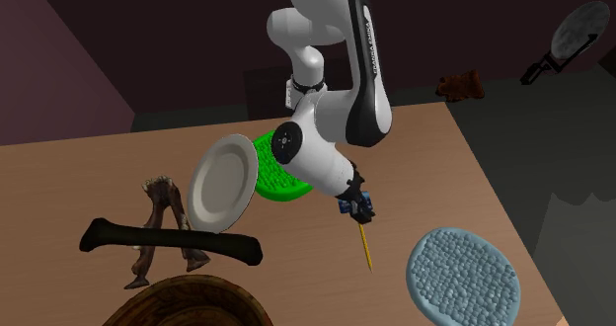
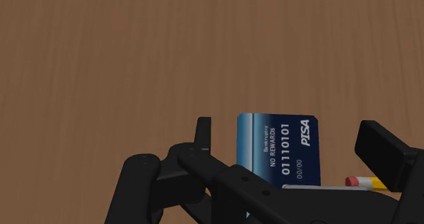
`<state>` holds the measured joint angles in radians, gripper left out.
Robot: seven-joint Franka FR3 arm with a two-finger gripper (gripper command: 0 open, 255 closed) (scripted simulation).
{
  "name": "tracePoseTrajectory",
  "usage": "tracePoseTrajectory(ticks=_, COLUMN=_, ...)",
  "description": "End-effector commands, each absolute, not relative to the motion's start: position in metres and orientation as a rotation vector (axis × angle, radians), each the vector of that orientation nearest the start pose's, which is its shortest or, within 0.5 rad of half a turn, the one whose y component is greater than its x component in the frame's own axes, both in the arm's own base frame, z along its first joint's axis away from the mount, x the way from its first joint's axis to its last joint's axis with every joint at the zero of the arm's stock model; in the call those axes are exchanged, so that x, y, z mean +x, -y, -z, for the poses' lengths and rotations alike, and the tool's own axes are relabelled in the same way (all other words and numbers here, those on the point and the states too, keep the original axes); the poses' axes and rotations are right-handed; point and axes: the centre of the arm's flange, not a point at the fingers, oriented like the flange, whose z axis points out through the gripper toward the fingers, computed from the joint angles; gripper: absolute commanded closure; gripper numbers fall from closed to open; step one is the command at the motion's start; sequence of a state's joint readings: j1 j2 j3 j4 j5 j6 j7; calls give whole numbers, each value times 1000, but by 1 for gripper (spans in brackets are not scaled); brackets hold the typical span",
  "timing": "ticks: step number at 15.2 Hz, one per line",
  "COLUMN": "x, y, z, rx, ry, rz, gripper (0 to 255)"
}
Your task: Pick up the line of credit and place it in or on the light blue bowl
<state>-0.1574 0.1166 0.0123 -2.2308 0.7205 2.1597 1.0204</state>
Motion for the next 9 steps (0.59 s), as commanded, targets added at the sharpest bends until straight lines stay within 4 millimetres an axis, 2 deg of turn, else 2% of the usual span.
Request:
tracePoseTrajectory(ticks=1, x=522, y=48, z=-310, rx=-1820, ry=-1941, rz=-543, gripper=0)
tracePoseTrajectory(ticks=7, x=522, y=48, z=-310, rx=-1821, ry=-1941, rz=-543, gripper=0)
tracePoseTrajectory(ticks=8, x=522, y=48, z=-310, rx=-1821, ry=-1941, rz=-543, gripper=255)
tracePoseTrajectory(ticks=9, x=522, y=48, z=-310, rx=-1821, ry=-1941, rz=-543, gripper=255)
